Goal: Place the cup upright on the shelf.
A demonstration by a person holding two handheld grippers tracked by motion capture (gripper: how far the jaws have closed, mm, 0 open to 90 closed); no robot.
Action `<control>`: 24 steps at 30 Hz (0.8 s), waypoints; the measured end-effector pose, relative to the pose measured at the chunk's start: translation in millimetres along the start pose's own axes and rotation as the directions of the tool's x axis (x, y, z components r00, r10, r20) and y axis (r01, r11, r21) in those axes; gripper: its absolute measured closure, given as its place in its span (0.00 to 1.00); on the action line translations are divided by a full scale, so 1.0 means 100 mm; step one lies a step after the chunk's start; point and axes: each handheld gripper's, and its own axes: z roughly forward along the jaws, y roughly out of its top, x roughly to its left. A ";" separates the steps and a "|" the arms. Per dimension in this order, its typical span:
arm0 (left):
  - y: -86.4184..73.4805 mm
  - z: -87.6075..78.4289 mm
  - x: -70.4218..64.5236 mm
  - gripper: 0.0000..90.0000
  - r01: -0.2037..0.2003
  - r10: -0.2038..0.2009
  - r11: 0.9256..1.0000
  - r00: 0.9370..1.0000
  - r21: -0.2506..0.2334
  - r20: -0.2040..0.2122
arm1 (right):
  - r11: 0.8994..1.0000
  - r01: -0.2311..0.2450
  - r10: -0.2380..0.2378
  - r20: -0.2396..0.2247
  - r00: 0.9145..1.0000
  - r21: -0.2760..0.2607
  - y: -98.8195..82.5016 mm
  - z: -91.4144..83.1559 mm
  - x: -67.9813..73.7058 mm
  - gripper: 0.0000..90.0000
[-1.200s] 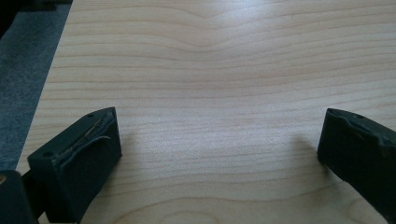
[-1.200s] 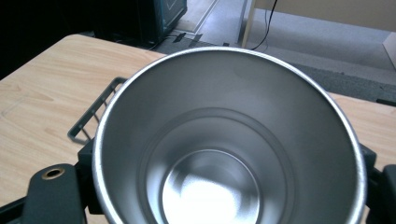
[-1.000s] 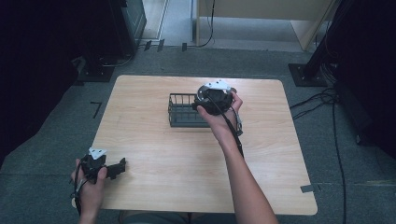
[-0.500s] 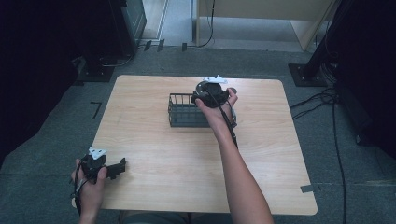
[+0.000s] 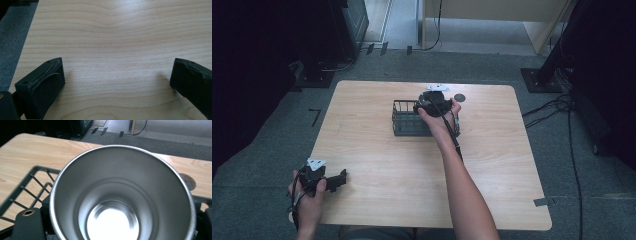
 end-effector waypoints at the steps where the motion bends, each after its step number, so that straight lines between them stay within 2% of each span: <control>1: 0.00 0.00 0.00 0.00 0.000 0.000 1.000 1.000 0.000 0.000 | 1.000 0.000 0.000 0.000 1.000 0.004 -0.02 0.02 0.00 0.20; 8: 0.00 0.00 0.00 0.00 0.000 0.000 1.000 1.000 0.000 0.000 | 1.000 -0.008 0.007 0.009 1.000 0.029 -0.12 0.11 -0.02 0.20; 14: 0.00 0.00 0.00 0.00 0.000 0.000 1.000 1.000 0.000 0.000 | 0.999 0.005 -0.005 0.007 1.000 0.052 -0.16 0.16 -0.01 0.20; 20: 0.00 0.00 0.00 0.00 0.000 0.000 1.000 1.000 0.000 0.000 | 0.999 0.021 -0.021 0.006 1.000 0.039 -0.19 0.17 0.00 0.20; 24: 0.00 0.00 0.00 0.00 0.000 0.000 1.000 1.000 0.000 0.000 | 0.998 0.016 -0.016 -0.002 1.000 0.067 -0.20 0.17 -0.01 0.10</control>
